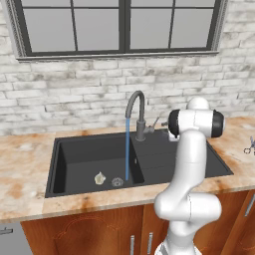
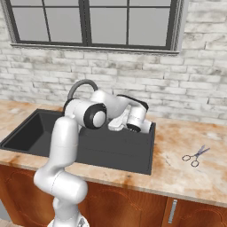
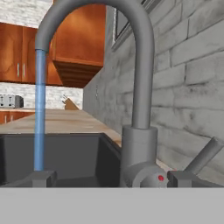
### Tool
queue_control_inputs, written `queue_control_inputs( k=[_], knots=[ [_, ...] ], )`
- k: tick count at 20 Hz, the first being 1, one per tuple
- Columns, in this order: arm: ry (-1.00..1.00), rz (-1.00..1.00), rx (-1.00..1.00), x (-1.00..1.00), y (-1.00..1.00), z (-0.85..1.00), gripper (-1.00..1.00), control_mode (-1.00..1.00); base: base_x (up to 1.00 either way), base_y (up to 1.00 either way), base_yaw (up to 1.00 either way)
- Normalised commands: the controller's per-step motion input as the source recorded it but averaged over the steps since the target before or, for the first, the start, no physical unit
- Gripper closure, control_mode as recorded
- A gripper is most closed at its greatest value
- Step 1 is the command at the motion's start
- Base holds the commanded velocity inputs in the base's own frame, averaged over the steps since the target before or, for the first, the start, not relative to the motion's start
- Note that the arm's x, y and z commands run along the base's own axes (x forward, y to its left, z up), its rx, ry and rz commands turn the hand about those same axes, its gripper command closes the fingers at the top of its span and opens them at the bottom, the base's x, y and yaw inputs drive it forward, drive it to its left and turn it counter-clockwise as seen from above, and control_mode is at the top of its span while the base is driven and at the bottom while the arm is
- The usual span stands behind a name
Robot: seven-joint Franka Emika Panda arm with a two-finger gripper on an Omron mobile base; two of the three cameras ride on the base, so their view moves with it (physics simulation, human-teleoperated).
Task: Turn on the sink faucet. Then move the garlic from the counter to the sink. Turn off the sink. Move the vegetable from the sink to the pot next to the stove. Finally move the pot to the front right burner.
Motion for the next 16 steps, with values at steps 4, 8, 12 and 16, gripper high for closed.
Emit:
queue_control_inputs(
  k=[4, 8, 12, 16],
  knots=[
    [0.0, 0.0, -0.06, 0.42, 0.0, 0.12, -1.0, -1.0, 0.0, 0.0, 0.0],
    [0.0, 0.0, -0.06, 0.27, 0.0, 0.0, -1.0, -1.0, 0.0, 0.0, 0.0],
    [0.0, 0.0, -0.06, 0.18, 0.0, -0.02, -1.0, -1.0, 0.0, 0.0, 0.0],
    [0.0, 0.0, -0.02, 0.05, 0.01, 0.0, -1.0, -1.0, 0.0, 0.0, 0.0]
  ],
)
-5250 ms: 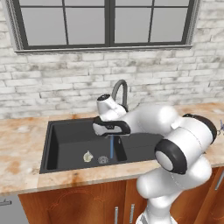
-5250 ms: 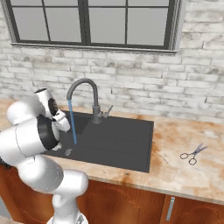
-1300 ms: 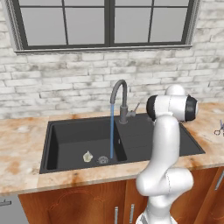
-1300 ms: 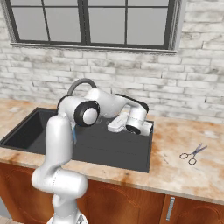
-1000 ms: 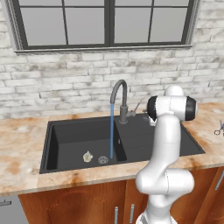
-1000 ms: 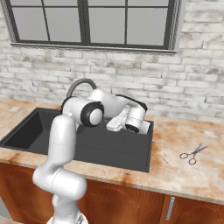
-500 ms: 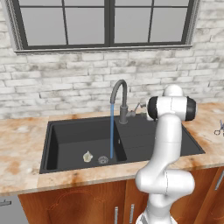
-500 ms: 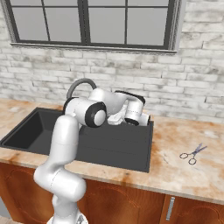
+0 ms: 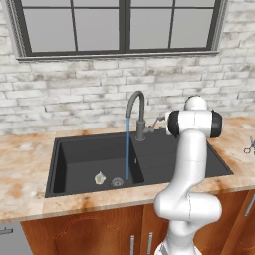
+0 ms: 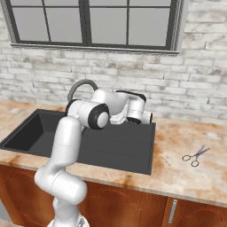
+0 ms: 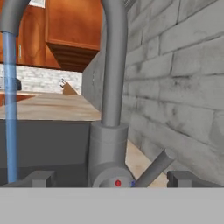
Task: Turn on the sink faucet. Then move the garlic from the counter to the sink. Turn off the sink. Move the vegetable from the sink to the pot next to the stove. Finally move the pot to the front right burner.
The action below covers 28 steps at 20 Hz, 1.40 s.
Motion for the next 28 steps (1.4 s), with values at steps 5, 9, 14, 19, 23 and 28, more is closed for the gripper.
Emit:
queue_control_inputs(
  k=[5, 9, 14, 19, 23, 28],
  knots=[
    [0.0, 0.0, -0.06, 0.08, 0.08, 0.0, -1.0, -1.0, 0.0, 0.0, 0.0],
    [0.0, 0.0, -0.06, 0.13, 0.1, 0.0, -1.0, -1.0, 0.0, 0.0, 0.0],
    [0.0, 0.01, -0.05, 0.03, 0.15, 0.01, -1.0, -1.0, 0.0, 0.0, 0.0],
    [-0.01, 0.03, -0.04, 0.0, 0.2, 0.0, -1.0, -1.0, 0.0, 0.0, 0.0],
    [-0.01, 0.04, -0.04, 0.0, 0.25, 0.02, -1.0, -1.0, 0.0, 0.0, 0.0],
    [-0.01, 0.04, -0.04, 0.0, 0.28, 0.05, -1.0, -1.0, 0.0, 0.0, 0.0]
  ],
)
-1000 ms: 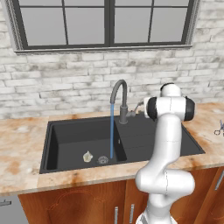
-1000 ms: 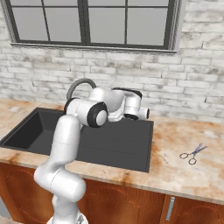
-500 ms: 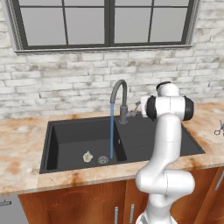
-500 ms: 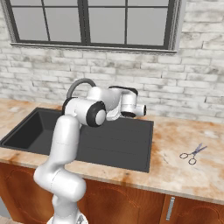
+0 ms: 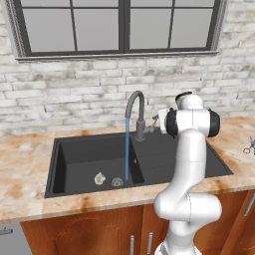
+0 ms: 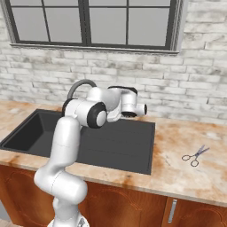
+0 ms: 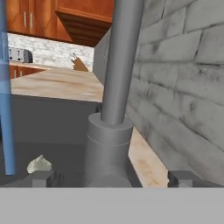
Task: Turn on the sink faucet. Then move the garlic from the counter to the sink. Turn off the sink. Move the vegetable from the sink to the pot next to the stove. Finally move the pot to the front right burner.
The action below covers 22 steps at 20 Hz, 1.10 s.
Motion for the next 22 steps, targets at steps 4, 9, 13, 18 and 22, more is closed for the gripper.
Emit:
queue_control_inputs(
  k=[4, 9, 13, 18, 22],
  knots=[
    [-0.02, 0.03, -0.03, 0.0, 0.36, 0.11, -1.0, -1.0, 0.0, 0.0, 0.0],
    [-0.01, 0.01, -0.05, 0.0, 0.44, 0.17, -1.0, -1.0, 0.0, 0.0, 0.0],
    [-0.01, 0.0, -0.06, 0.0, 0.43, 0.15, -1.0, -1.0, 0.0, 0.0, 0.0],
    [-0.06, 0.0, -0.03, 0.08, 0.17, 0.02, -1.0, -1.0, 0.0, 0.0, 0.0],
    [-0.07, 0.0, 0.0, 0.4, -0.13, -0.01, -1.0, -1.0, 0.0, 0.0, 0.0]
  ],
)
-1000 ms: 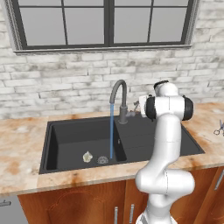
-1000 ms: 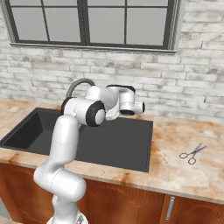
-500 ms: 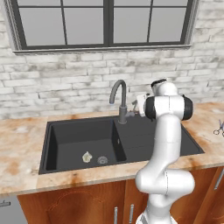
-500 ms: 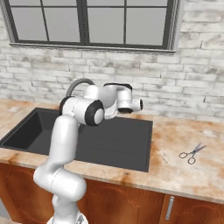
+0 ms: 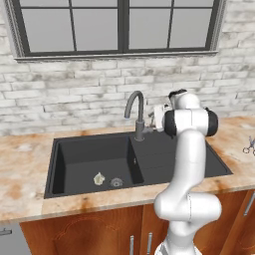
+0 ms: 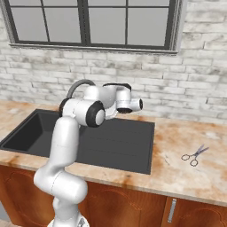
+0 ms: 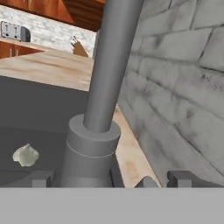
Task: Turn on the sink faucet. Then move the garlic from the counter to the sink. Turn off the sink. Move the vegetable from the sink to the pot next to the stove. Finally move the pot to the front right burner.
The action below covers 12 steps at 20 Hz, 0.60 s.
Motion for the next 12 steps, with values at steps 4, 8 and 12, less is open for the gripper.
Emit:
queue_control_inputs(
  k=[4, 8, 12],
  knots=[
    [-0.02, 0.01, 0.0, 0.38, -0.21, 0.03, -1.0, -1.0, 0.0, 0.0, 0.0],
    [-0.06, 0.0, 0.0, 0.04, -0.23, 0.14, -1.0, -1.0, 0.0, 0.0, 0.0],
    [-0.14, 0.01, 0.0, -0.53, -0.01, 0.37, -1.0, -1.0, 0.0, 0.0, 0.0]
  ],
)
